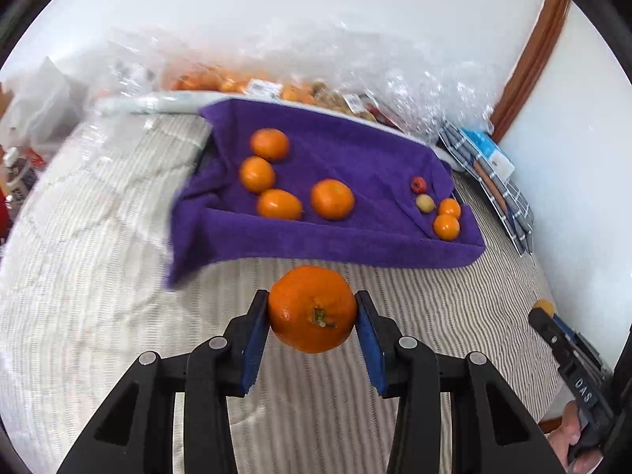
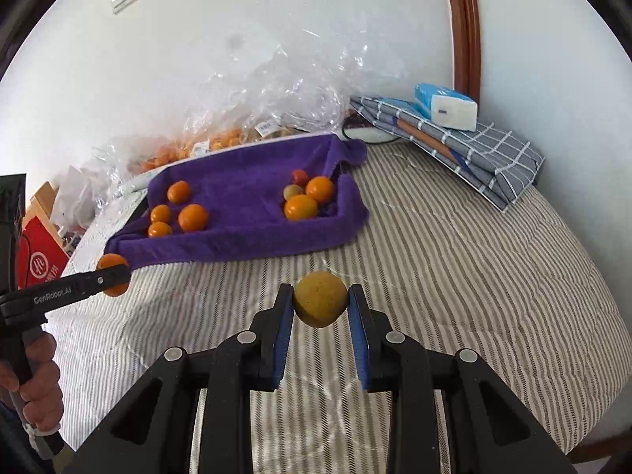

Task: Organize fruits
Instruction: 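Carry the yellow citrus and large orange onto the towel and open both tools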

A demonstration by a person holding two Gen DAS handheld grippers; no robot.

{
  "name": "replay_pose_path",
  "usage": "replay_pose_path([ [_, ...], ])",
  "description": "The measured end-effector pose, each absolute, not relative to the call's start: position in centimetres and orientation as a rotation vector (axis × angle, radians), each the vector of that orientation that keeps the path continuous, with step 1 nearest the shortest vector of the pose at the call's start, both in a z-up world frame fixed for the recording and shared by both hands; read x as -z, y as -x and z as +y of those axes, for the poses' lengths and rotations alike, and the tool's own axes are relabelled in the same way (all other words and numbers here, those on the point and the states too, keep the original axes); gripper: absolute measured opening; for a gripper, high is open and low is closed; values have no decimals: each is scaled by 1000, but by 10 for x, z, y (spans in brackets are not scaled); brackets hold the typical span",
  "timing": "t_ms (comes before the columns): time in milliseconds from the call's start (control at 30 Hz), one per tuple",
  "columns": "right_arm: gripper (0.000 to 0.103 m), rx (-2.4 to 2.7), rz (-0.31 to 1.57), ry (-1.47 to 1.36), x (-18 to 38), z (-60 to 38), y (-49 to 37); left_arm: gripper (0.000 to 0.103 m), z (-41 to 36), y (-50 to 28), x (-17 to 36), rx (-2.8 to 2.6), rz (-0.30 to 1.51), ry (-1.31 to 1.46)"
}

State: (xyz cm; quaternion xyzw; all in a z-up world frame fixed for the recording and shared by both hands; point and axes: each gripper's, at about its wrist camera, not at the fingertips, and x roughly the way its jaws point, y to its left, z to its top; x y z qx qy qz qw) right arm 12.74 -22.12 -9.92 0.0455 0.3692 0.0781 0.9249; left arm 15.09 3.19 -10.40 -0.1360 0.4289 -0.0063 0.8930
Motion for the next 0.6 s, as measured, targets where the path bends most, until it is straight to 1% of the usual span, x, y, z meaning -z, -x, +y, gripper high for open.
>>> replay_pose_path([
  [267,28,-171,730,-54,76,-198,-132,41,63,-140,74,-10,831,304],
  [600,28,-183,708,-54,56,-187,-169,41,74,-178,57,-16,805,309],
])
